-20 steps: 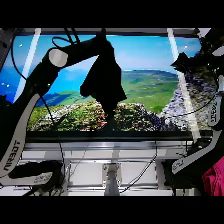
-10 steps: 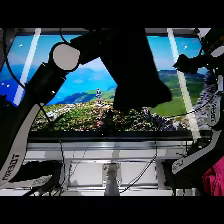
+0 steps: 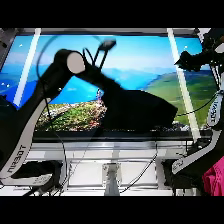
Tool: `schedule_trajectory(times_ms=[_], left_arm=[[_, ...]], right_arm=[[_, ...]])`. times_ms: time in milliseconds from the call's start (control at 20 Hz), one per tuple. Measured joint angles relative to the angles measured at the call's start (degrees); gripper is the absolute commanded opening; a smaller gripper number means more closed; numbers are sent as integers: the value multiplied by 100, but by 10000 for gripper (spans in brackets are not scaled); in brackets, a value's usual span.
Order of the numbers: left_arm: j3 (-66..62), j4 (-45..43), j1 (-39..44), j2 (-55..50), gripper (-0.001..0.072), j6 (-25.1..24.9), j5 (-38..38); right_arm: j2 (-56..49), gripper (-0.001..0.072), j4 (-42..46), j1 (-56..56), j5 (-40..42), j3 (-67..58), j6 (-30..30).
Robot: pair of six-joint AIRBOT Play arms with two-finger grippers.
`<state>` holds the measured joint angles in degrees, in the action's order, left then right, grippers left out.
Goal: Fold the clothes and pants, and hang the long-sleeved shirts on hangers.
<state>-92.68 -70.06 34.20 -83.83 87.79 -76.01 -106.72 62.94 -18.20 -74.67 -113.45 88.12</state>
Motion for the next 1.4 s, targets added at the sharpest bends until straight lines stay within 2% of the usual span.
schedule_trajectory(times_ms=[200, 400, 500, 650, 700, 900, 1100, 1400], left_arm=[[1012, -315, -24, -42, 11, 85, -796], [1580, -417, -24, -46, 12, 127, -1143], [1690, -444, -24, -46, 12, 142, -1248], [1764, -459, -17, -46, 12, 140, -1311], [1777, -463, -11, -50, 12, 140, -1331], [1803, -472, 24, -57, 13, 140, -1296], [1808, -452, 42, -57, 13, 140, -1178], [1810, -431, 42, -57, 13, 142, -1104]], right_arm=[[-24, 344, 70, 0, -361, -98, 83], [-131, 343, 59, 0, -920, 109, 107], [-212, 344, -221, 9, -1117, 398, -52], [-361, 348, -953, 118, -1187, 833, -573], [-409, 429, -1147, 197, -1178, 909, -741], [-647, 441, -1552, 721, -1001, 1058, -1266], [-898, 441, -1294, 1388, -883, 1093, -1589], [-1075, 442, -927, 2000, -892, 1106, -1775]])
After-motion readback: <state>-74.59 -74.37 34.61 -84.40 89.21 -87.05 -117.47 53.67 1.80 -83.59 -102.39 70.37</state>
